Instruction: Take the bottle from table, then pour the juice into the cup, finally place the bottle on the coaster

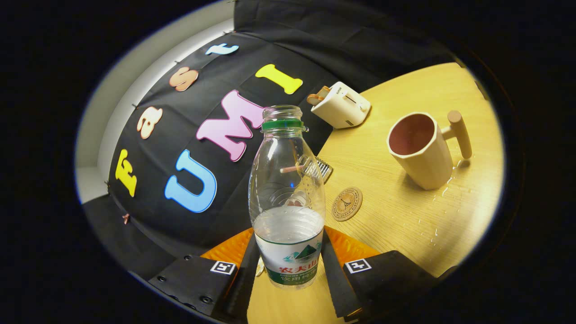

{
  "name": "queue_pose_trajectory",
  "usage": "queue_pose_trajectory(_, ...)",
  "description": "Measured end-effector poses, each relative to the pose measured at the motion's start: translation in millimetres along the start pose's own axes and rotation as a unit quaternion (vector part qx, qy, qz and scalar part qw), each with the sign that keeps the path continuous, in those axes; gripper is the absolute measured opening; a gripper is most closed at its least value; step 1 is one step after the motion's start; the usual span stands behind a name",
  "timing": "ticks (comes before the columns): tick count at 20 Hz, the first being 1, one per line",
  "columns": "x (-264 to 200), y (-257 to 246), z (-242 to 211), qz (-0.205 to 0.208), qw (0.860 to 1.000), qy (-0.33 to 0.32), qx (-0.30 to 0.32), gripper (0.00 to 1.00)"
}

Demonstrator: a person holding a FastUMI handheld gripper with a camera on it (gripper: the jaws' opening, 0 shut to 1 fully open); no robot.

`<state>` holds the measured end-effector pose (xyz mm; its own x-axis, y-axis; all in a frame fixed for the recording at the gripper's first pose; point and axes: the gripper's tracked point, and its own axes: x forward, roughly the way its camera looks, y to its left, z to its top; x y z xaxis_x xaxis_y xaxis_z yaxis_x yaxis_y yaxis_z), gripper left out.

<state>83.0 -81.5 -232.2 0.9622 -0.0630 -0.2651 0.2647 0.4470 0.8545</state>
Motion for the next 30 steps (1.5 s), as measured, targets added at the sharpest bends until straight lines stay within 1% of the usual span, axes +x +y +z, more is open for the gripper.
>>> queue_pose_trajectory(4, 4.9, -8.9, 5.3, -0.006, 0.997, -0.012, 0.08, 0.73)
queue_pose_trajectory(8, 10.2, -13.5, 10.5, -0.007, 0.988, -0.019, 0.15, 0.72)
queue_pose_trajectory(12, 19.8, -18.5, 14.0, -0.014, 0.983, -0.022, 0.183, 0.73)
queue_pose_trajectory(16, 27.1, -25.9, 22.6, -0.016, 0.972, -0.03, 0.231, 0.72)
queue_pose_trajectory(18, 30.5, -31.4, 25.5, -0.021, 0.969, -0.035, 0.242, 0.73)
queue_pose_trajectory(24, 38.6, -33.8, 32.0, -0.016, 0.957, -0.034, 0.287, 0.72)
queue_pose_trajectory(30, 39.9, -35.9, 30.5, -0.017, 0.948, -0.038, 0.314, 0.73)
